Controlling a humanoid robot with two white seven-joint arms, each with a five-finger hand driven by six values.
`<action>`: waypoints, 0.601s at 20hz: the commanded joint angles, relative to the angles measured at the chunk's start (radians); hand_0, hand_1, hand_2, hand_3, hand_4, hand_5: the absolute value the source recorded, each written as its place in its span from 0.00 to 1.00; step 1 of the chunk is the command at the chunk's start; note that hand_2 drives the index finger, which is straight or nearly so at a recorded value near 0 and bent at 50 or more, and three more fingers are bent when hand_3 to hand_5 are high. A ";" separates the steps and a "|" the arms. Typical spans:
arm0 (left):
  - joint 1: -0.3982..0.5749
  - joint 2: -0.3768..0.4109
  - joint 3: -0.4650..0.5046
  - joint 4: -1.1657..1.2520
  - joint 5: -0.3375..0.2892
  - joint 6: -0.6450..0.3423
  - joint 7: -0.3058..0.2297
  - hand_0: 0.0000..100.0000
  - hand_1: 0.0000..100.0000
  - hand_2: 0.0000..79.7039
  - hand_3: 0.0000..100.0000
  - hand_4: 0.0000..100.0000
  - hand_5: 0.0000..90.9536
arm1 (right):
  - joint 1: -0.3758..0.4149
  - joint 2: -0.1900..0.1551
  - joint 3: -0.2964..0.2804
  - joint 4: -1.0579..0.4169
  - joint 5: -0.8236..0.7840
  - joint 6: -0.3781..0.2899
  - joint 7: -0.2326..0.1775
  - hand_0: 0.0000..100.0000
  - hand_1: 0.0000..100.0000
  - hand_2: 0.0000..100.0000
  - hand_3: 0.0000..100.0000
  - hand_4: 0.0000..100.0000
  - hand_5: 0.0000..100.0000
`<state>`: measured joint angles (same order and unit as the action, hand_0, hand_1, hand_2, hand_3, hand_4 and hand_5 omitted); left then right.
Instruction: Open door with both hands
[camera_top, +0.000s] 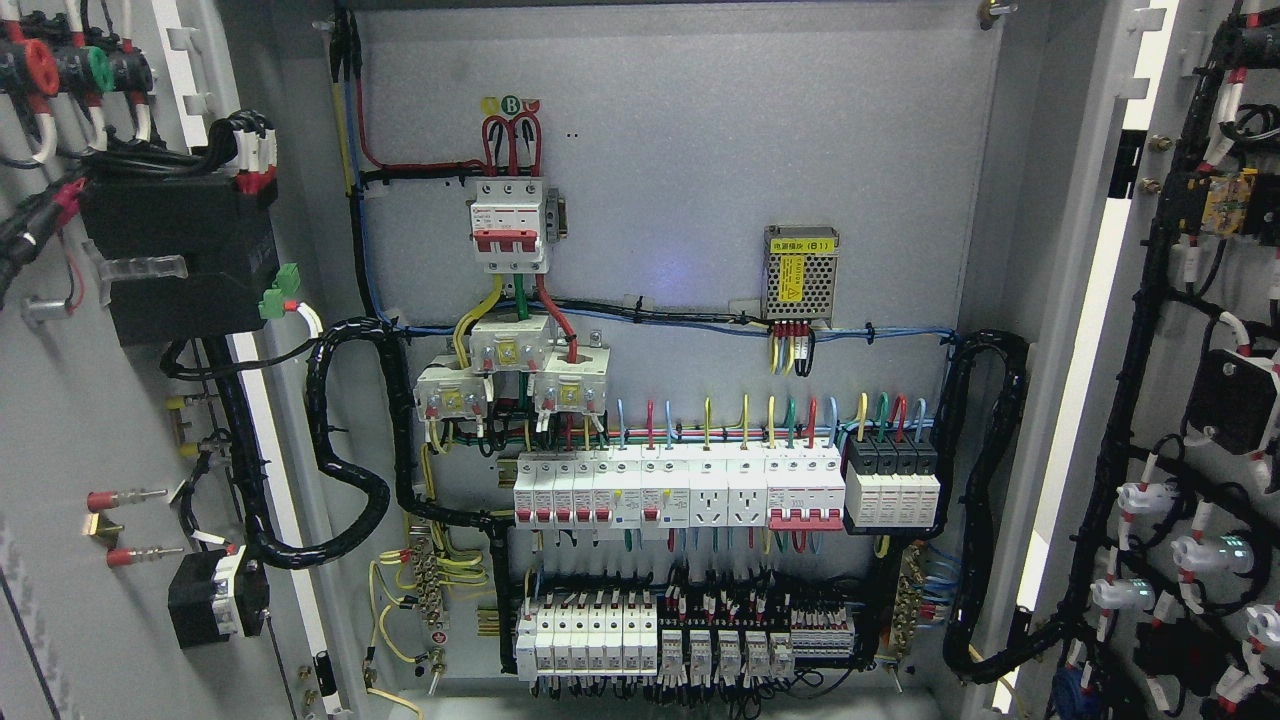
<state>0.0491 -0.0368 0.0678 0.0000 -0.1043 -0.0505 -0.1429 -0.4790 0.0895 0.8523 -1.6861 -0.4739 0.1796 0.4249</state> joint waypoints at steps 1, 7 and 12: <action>0.000 0.000 0.000 -0.012 0.000 0.001 0.000 0.00 0.00 0.00 0.00 0.04 0.00 | -0.012 0.032 0.031 0.026 0.012 0.001 -0.012 0.00 0.00 0.00 0.00 0.00 0.00; 0.000 0.000 0.000 -0.012 0.000 0.003 0.000 0.00 0.00 0.00 0.00 0.04 0.00 | -0.012 0.030 0.014 0.048 0.018 -0.005 -0.012 0.00 0.00 0.00 0.00 0.00 0.00; 0.000 0.000 0.000 -0.012 0.000 0.003 0.000 0.00 0.00 0.00 0.00 0.04 0.00 | -0.001 0.021 -0.071 0.081 0.018 -0.009 -0.052 0.00 0.00 0.00 0.00 0.00 0.00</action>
<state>0.0491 -0.0368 0.0680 0.0000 -0.1043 -0.0481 -0.1429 -0.4875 0.1078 0.8520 -1.6523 -0.4584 0.1744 0.3920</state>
